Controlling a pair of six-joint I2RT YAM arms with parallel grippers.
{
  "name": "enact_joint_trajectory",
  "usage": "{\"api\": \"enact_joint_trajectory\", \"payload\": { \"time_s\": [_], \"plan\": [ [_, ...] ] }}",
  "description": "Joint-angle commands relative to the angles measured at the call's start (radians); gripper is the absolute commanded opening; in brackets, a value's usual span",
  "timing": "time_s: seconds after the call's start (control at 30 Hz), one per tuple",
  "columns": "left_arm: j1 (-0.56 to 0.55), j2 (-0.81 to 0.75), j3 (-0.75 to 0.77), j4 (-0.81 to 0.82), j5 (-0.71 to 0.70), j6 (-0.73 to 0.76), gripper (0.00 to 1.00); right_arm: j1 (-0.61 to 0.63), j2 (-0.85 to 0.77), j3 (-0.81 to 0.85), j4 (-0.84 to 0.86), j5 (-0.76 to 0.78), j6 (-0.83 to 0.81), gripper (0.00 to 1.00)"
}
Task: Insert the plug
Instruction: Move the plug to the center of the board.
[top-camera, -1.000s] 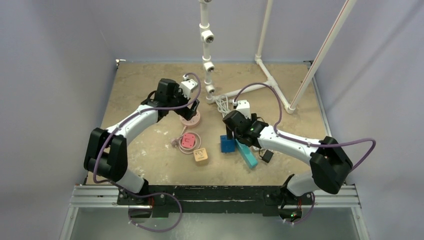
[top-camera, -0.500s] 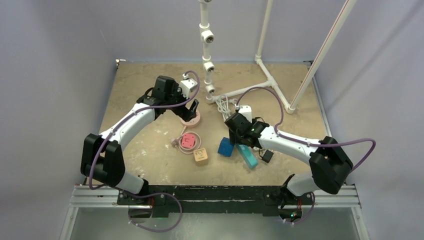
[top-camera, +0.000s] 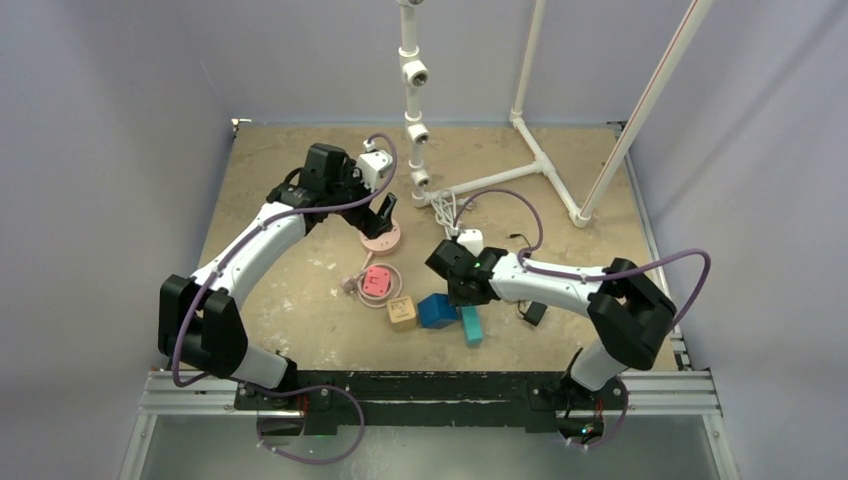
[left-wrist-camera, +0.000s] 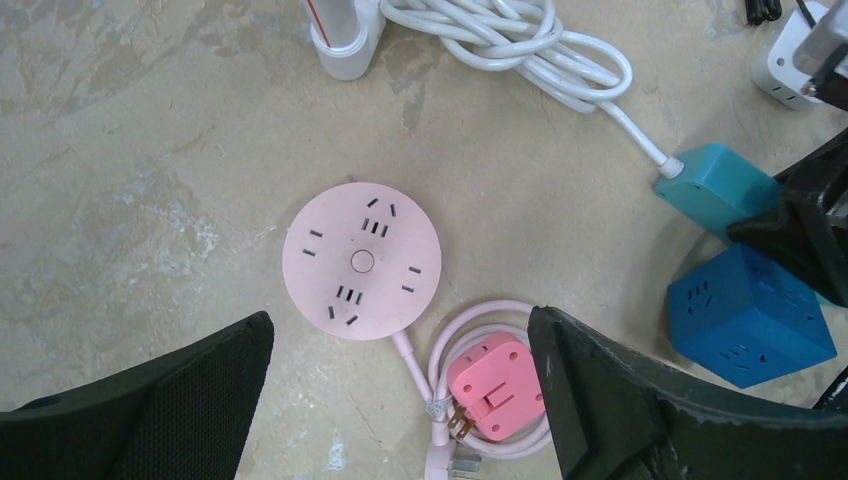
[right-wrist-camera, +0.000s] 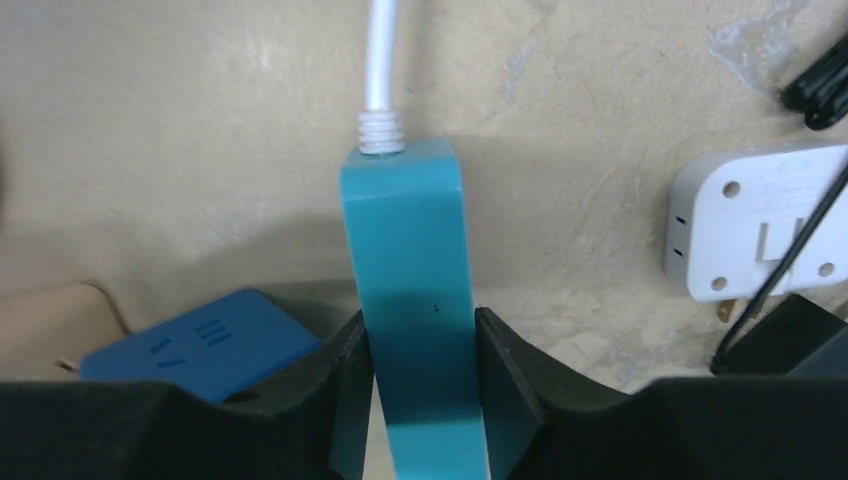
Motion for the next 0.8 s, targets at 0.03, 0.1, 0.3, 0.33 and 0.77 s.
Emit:
{"api": "enact_joint_trajectory", "payload": {
  "time_s": [0.03,0.1,0.3,0.33,0.77],
  "plan": [
    [0.002,-0.03,0.077,-0.052,0.033,0.031,0.99,-0.005,0.067,0.173,-0.033,-0.032,0.098,0.45],
    [0.002,-0.03,0.085,-0.072,0.037,0.037,0.99,-0.01,0.096,0.234,-0.087,-0.024,0.108,0.7],
    [0.002,-0.04,0.063,-0.08,0.052,0.033,0.99,-0.124,0.015,0.23,-0.106,-0.001,0.021,0.97],
    [0.002,-0.044,0.058,-0.079,0.06,0.028,0.99,-0.145,-0.007,0.227,-0.09,0.012,0.005,0.97],
    [-0.065,-0.142,0.084,-0.21,0.094,0.029,0.99,-0.31,0.24,0.337,0.371,0.064,-0.28,0.92]
  ]
}}
